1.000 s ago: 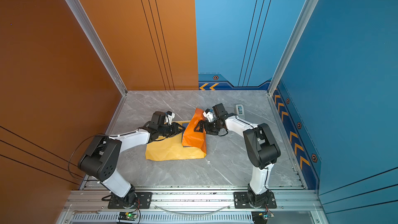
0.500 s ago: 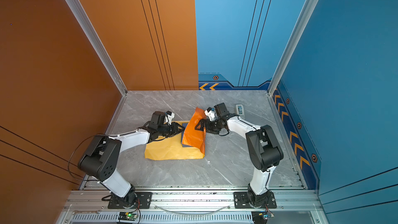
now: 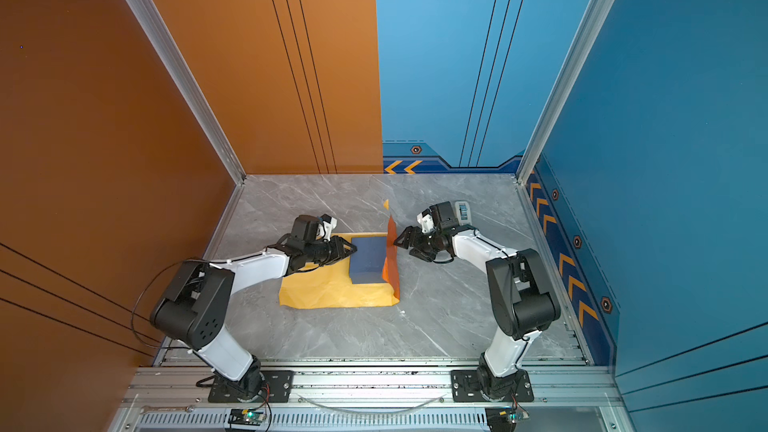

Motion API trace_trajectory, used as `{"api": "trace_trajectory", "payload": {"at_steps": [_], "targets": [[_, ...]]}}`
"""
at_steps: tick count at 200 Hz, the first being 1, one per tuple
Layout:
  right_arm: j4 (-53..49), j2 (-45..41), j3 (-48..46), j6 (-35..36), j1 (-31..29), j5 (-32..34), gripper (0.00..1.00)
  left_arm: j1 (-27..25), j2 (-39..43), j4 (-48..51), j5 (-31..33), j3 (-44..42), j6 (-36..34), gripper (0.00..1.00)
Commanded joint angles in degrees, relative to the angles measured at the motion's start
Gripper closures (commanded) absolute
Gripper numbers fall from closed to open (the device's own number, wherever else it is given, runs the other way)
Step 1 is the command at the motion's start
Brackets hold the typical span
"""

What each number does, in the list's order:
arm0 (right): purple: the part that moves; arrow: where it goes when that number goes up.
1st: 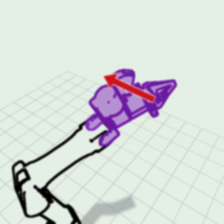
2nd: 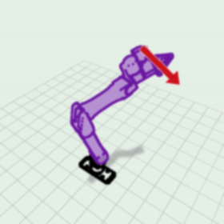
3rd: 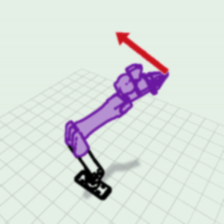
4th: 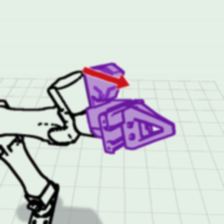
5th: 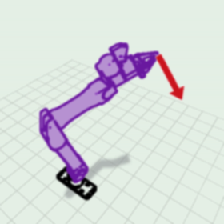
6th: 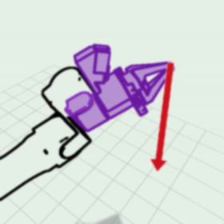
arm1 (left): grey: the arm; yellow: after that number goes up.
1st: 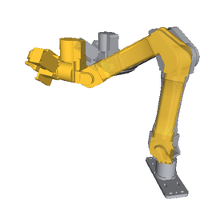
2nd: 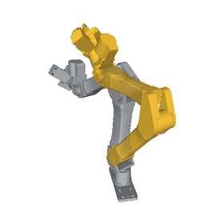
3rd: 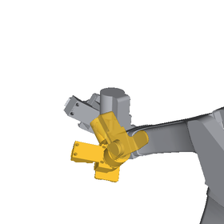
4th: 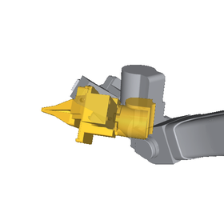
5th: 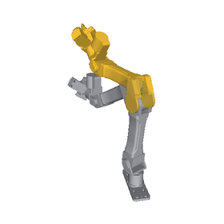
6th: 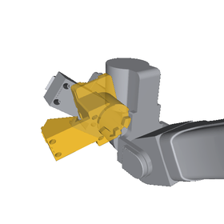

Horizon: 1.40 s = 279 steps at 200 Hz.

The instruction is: Wrap the gift box in paper

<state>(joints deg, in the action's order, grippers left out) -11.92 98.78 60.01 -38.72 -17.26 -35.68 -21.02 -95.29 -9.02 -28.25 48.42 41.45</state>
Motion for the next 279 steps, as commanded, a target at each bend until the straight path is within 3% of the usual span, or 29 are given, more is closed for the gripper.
{"api": "trace_trajectory", "payload": {"at_steps": [1,42,110,168,234,279], "targets": [[-5.9,1.8,1.7,-1.6,-1.5,9.1,0.26,0.2,-0.2,1.4,1.4,0.1,-1.5,0.65],[-12.3,5.3,7.3,1.5,-5.1,17.8,0.18,0.1,-0.2,1.6,1.7,0.1,-1.7,0.65],[-6.1,-3.1,4.6,4.1,-8.0,15.7,0.05,0.1,-0.2,2.2,2.0,0.3,-2.2,0.65],[-1.5,-6.9,0.2,1.3,-9.2,10.8,0.02,0.1,-0.3,2.2,2.2,0.2,-2.1,0.65],[-5.2,-2.1,3.2,3.8,-13.6,14.8,0.01,0.3,0.1,0.7,1.5,-0.1,-1.3,0.65],[-11.2,1.1,5.5,7.9,-15.3,19.4,0.02,2.0,4.3,-1.5,2.1,-1.2,1.3,0.52]]}}
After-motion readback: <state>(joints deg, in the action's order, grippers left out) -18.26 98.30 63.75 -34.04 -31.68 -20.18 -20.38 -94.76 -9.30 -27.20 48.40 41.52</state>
